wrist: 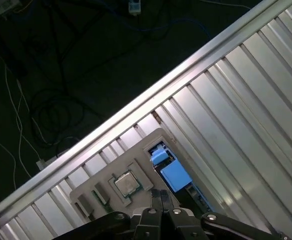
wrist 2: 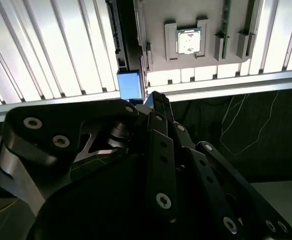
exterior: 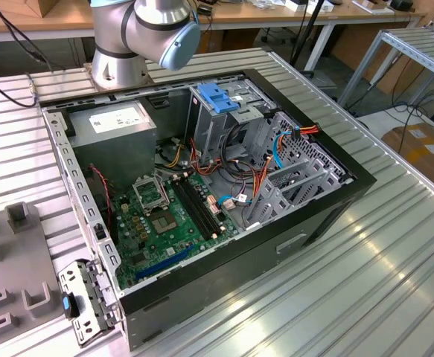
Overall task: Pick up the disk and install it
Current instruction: 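Pick up the disk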
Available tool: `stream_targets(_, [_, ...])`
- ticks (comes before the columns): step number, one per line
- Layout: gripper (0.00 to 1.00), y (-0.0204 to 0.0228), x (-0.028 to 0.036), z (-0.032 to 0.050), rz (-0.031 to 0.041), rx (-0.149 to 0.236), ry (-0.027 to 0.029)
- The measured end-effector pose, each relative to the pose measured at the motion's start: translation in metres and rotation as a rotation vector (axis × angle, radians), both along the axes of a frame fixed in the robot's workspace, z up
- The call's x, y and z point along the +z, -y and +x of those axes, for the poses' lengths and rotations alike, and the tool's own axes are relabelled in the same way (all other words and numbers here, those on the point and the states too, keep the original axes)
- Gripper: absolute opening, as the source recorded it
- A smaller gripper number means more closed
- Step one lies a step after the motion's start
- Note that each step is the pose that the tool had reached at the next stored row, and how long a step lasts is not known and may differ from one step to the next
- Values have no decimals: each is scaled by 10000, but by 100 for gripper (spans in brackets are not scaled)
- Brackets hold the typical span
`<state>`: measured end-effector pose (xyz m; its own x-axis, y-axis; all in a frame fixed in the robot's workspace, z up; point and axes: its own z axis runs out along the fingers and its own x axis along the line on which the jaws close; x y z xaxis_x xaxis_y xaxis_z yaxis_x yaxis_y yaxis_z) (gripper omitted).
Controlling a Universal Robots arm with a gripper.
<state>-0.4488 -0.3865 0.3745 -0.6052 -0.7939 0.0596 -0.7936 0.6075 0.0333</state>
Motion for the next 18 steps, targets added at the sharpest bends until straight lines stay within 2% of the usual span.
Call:
stream_targets(9, [11,0,0,0,0,732,13])
stream_targets(14, [11,0,0,0,0,1354,13])
stream_targets(15, [11,0,0,1,0,1612,28])
stream_targets(18, [11,0,1,1,-1,1955,40])
